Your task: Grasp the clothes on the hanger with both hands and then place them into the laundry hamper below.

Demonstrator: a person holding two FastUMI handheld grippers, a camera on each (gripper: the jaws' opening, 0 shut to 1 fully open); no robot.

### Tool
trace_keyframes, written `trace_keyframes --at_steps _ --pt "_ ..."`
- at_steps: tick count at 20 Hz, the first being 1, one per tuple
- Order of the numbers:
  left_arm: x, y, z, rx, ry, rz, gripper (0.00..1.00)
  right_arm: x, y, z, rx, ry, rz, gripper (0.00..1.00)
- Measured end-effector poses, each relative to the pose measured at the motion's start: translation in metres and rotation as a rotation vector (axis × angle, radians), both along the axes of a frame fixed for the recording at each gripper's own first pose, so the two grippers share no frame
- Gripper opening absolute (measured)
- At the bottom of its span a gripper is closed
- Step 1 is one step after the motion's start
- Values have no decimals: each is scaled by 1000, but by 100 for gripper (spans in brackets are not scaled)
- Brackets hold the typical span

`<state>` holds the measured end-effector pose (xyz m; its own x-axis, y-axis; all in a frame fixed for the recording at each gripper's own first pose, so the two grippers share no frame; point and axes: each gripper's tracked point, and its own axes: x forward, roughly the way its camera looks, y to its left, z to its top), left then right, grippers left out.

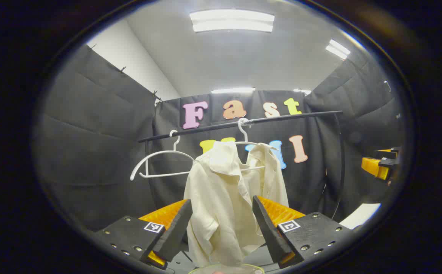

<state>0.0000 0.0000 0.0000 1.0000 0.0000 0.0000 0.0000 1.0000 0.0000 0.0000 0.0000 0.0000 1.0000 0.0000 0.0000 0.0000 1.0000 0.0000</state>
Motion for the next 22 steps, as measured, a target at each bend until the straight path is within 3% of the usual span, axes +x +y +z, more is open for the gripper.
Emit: trace_keyframes --at_steps 15,22 --pt "13 -6 0 19 -6 10 93 7 -5 -3 17 -5 7 97" --pt "29 -11 0 30 4 36 93 36 13 -1 39 -12 64 97"
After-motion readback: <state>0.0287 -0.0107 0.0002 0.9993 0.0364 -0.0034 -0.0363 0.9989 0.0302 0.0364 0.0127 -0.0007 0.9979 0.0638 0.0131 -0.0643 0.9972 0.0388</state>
